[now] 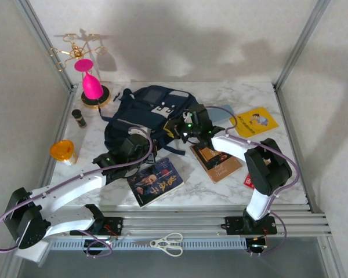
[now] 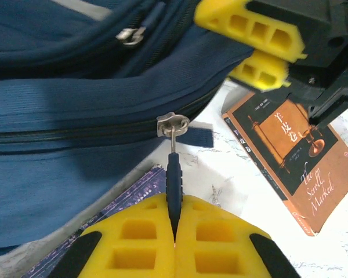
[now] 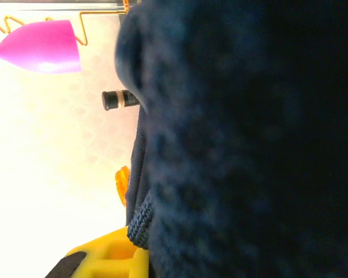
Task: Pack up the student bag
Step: Unzip the student bag at the top-center of the table.
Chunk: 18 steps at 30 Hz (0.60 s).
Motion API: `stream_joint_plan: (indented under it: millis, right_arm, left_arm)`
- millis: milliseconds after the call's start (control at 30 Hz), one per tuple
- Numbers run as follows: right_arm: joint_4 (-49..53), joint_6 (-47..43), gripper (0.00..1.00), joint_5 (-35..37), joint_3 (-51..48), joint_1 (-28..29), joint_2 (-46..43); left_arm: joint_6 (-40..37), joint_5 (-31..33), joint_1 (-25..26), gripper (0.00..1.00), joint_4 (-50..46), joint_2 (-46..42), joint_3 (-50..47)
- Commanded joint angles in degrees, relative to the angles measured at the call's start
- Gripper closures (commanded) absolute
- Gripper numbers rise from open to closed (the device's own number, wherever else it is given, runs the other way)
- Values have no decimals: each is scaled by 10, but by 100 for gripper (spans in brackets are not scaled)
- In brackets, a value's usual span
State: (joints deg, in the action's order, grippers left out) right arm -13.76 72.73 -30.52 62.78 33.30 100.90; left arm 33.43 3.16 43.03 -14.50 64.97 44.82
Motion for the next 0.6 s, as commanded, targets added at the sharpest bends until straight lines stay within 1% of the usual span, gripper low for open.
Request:
stream_joint_plan:
  millis: [0, 67, 167, 233, 267, 300, 333, 400, 500, 567]
  right_arm:
    - [17, -74, 100, -28, 27, -67, 0]
    - [36, -93, 100, -49, 40, -95, 6]
    - [58, -112, 100, -74, 60, -131, 24]
    - [76, -128, 100, -75, 78, -137, 34]
    - [82, -133, 97, -73, 85, -136, 39]
    - [81, -135, 89, -77, 89, -133, 42]
    - [83, -134, 77, -78, 92, -129, 44]
    - [97, -144, 59, -74, 93, -126, 43]
    - [149, -174, 40, -37, 87, -125, 18]
    - [178, -179, 30, -10, 62, -121, -9]
  left_arm:
    - [17, -1, 0, 100, -26, 2, -15]
    - [20, -11, -1, 100, -10, 6, -27]
    - [13, -43, -2, 100, 14, 22, -35]
    - [0, -62, -2, 100, 33, 36, -33]
    - [-7, -69, -2, 100, 41, 45, -30]
    - [-13, -76, -2, 100, 51, 55, -25]
    - [-19, -82, -2, 100, 61, 66, -19]
    - [-31, -90, -2, 100, 77, 87, -5]
    - [-36, -89, -3, 100, 88, 113, 17]
    - [-33, -88, -3, 100, 92, 119, 28]
